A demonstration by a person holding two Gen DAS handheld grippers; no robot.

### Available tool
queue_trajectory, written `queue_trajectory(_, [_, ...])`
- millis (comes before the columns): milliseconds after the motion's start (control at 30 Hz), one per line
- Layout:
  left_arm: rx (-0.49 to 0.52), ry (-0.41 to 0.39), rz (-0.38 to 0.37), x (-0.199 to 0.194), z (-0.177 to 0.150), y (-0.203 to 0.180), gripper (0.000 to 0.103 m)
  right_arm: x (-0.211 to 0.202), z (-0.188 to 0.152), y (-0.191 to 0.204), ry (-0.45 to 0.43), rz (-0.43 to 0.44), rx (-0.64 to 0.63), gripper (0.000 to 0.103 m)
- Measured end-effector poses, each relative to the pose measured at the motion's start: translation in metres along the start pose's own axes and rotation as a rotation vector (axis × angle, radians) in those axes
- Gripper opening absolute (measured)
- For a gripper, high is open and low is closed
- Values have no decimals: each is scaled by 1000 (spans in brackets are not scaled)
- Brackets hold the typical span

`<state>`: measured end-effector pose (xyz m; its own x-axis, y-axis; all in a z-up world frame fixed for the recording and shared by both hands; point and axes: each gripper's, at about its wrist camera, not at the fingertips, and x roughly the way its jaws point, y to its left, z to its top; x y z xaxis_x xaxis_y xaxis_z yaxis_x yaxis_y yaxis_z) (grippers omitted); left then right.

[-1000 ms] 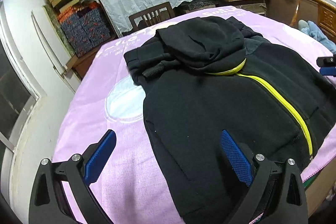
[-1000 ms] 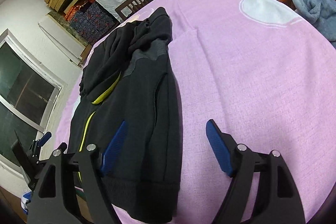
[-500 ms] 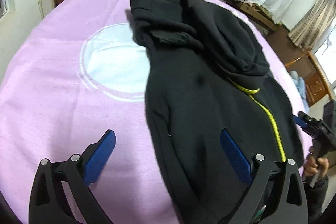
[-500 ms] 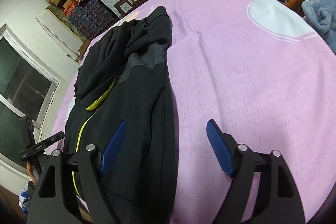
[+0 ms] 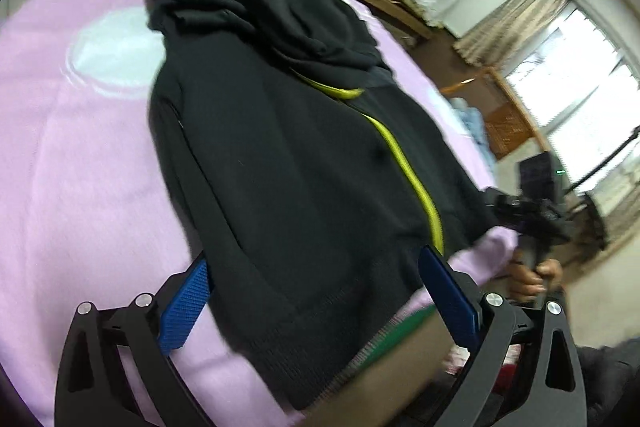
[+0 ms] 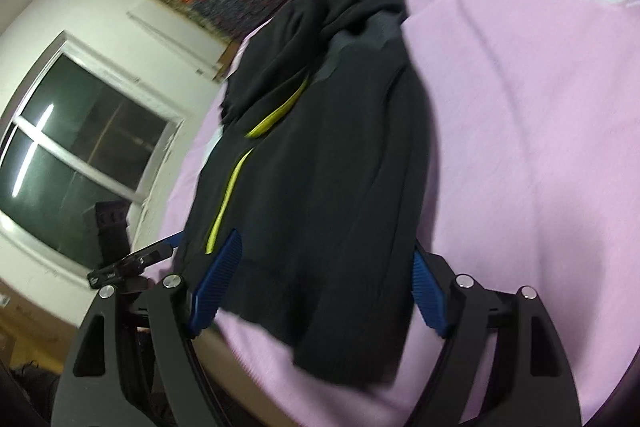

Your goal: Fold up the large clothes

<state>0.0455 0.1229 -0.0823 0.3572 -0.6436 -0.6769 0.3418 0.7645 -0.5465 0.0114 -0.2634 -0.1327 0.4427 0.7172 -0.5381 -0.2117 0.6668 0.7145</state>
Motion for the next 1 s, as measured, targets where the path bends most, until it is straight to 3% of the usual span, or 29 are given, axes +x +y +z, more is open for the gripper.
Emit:
queue_trajectory(67, [5,-13,-16,-1,-5,0,97,1,-2,5,2,-4,-23,76])
queue_trajectory(133, [13,-24,-12,1,-6,-1,94,2,-1,6,-2,-17,-29,67])
queue_trajectory(200, [12,-30,-13,4,-6,-2,93,3,1,4,-5,-29,-28,49])
queue_trajectory(267, [24,-30,-2,6,-6,-6,91,3,1,3,-4,-38,-26,38])
queue_trajectory(367, [66,-31,45,3,-14,-14,79,1,-2,5,-7,-65,-43,28])
queue_trajectory(400, [73,-32,60,2,-15,-15,69,-1,-4,8,-9,-73,-59,23])
queue_trajectory(433, [79,-33,80,0,-15,-13,56,-1,-4,8,-11,-73,-65,21])
queue_trajectory(533, [51,-35,105,-2,-15,-3,38,-2,-4,11,-13,-49,-82,20])
queue_trajectory(733, [5,-35,70,5,-4,1,47,13,2,11,8,-45,-76,32])
queue_trajectory(800, [65,-40,145,10,-4,-12,45,13,0,13,3,-56,-96,33])
queue_trajectory(900, [184,-52,311,18,-10,-31,30,12,-2,12,-1,-58,-100,30])
queue_trajectory(1000, [236,-65,392,23,-13,-39,26,12,-2,9,0,-51,-89,29])
